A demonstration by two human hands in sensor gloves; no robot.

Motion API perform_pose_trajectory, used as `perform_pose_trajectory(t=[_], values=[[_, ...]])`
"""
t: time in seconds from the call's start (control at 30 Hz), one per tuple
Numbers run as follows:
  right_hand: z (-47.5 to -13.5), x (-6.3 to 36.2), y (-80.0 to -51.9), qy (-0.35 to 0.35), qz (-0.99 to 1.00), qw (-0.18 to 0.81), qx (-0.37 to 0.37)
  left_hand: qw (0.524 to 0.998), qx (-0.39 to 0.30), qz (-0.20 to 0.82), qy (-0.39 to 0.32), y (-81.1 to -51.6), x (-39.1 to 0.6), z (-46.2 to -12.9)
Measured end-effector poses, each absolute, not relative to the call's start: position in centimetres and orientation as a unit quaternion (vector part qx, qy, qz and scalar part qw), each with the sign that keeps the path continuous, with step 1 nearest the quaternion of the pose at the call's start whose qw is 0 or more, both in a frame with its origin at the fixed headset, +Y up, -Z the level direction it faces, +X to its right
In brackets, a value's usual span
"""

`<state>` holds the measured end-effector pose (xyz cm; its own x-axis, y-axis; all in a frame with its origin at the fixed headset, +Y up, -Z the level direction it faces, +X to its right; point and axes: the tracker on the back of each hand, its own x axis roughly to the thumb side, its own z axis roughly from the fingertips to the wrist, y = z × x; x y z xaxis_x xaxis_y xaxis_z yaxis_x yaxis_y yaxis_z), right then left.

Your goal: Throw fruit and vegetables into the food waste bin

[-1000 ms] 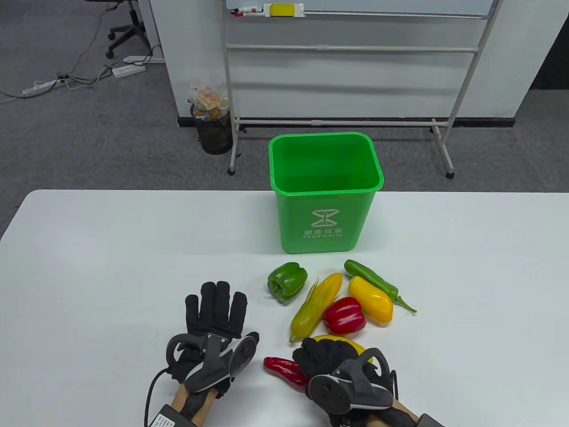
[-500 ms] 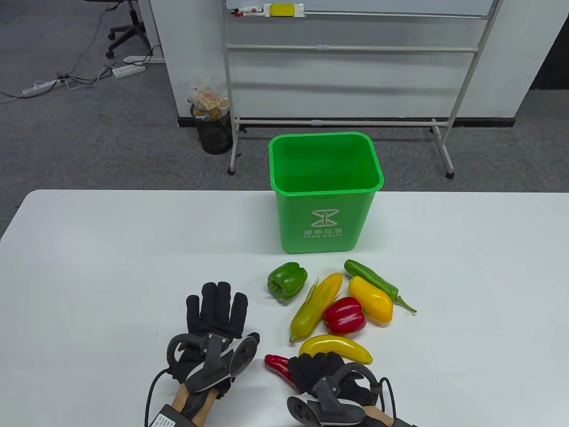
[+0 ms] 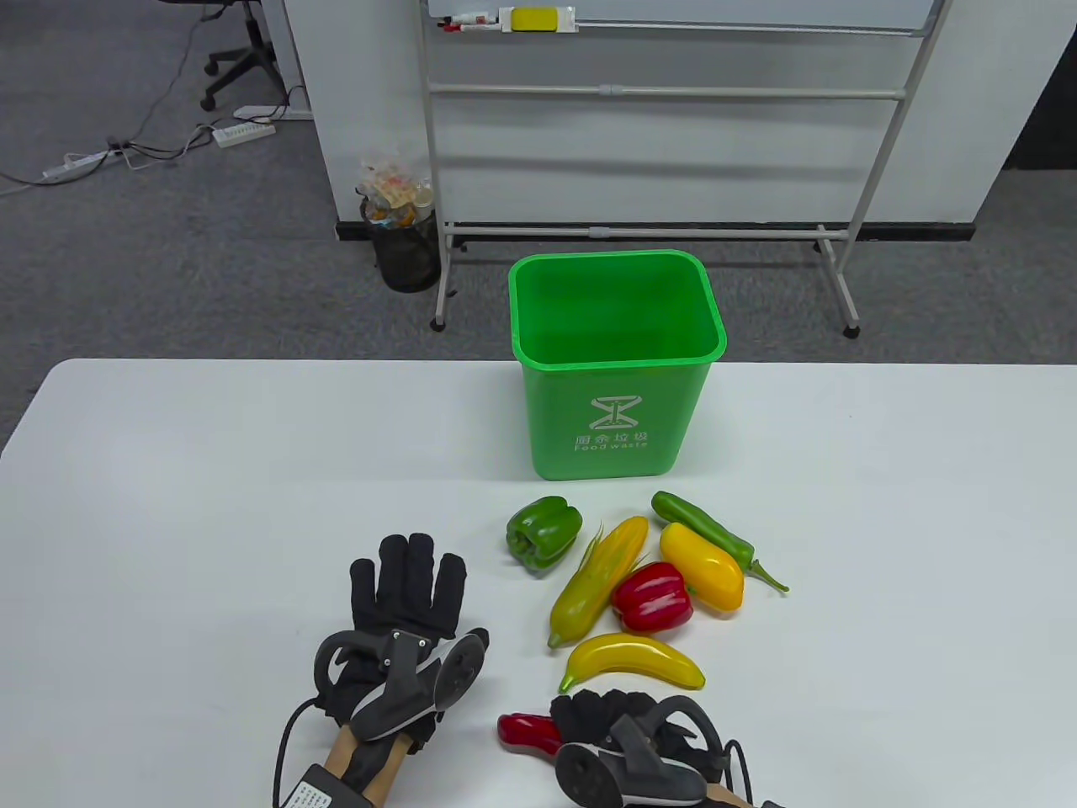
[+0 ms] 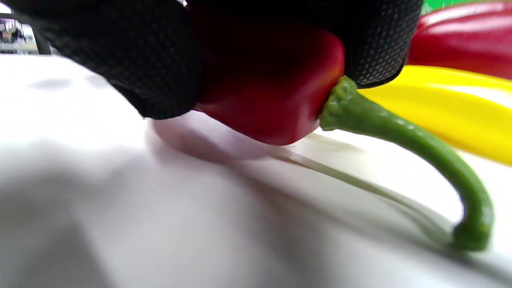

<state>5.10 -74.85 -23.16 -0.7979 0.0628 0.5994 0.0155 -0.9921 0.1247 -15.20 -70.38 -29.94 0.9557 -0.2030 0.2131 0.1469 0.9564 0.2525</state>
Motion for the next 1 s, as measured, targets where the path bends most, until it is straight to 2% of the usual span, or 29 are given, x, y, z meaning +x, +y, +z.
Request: perform_pose_trajectory(t=[0.07,0.13,0.2,0.23,0.3,0.37,0.4,0.47,0.53,0.6,0.67,0.87,1.0], values=[[-23.7,6.1,-73.6,0.109,0.93,0.105,0.334,0.983,0.115,-0.081,-0.116,-70.4,-15.5,-30.1],[-24.8,7.8,-71.6,0.156,0.902,0.263,0.306,0.984,0.11,-0.079,-0.116,-70.6,-15.6,-30.3],[-26.9,9.1,-68.7,0.157,0.83,0.431,0.316,0.984,0.105,-0.082,-0.117,-70.8,-15.6,-30.3],[-28.0,9.6,-67.1,0.142,0.809,0.486,0.297,0.984,0.104,-0.081,-0.118,-70.8,-15.6,-30.3],[-31.8,10.5,-61.2,0.076,0.753,0.603,0.252,0.984,0.104,-0.078,-0.118,-70.8,-15.8,-30.3],[-36.4,10.9,-55.2,-0.004,0.711,0.666,0.226,0.985,0.107,-0.071,-0.113,-70.6,-16.0,-30.2],[-38.5,11.0,-53.0,-0.014,0.703,0.684,0.194,0.986,0.108,-0.067,-0.111,-70.5,-16.2,-30.1],[-42.6,11.4,-49.8,0.023,0.717,0.688,0.111,0.986,0.108,-0.062,-0.109,-70.5,-16.2,-30.2],[-44.3,12.0,-49.2,0.067,0.765,0.639,0.041,0.986,0.107,-0.062,-0.108,-70.5,-16.3,-30.2],[-44.0,12.5,-49.3,0.034,0.802,0.596,0.023,0.986,0.106,-0.064,-0.108,-70.4,-16.3,-30.2],[-43.0,12.8,-50.3,-0.016,0.831,0.554,0.043,0.987,0.106,-0.064,-0.107,-70.4,-16.5,-30.2],[-40.1,13.3,-54.0,-0.039,0.9,0.423,0.099,0.987,0.099,-0.068,-0.107,-70.7,-16.4,-30.4],[-38.2,13.1,-56.4,-0.052,0.936,0.309,0.163,0.986,0.1,-0.072,-0.112,-70.7,-15.8,-30.3]])
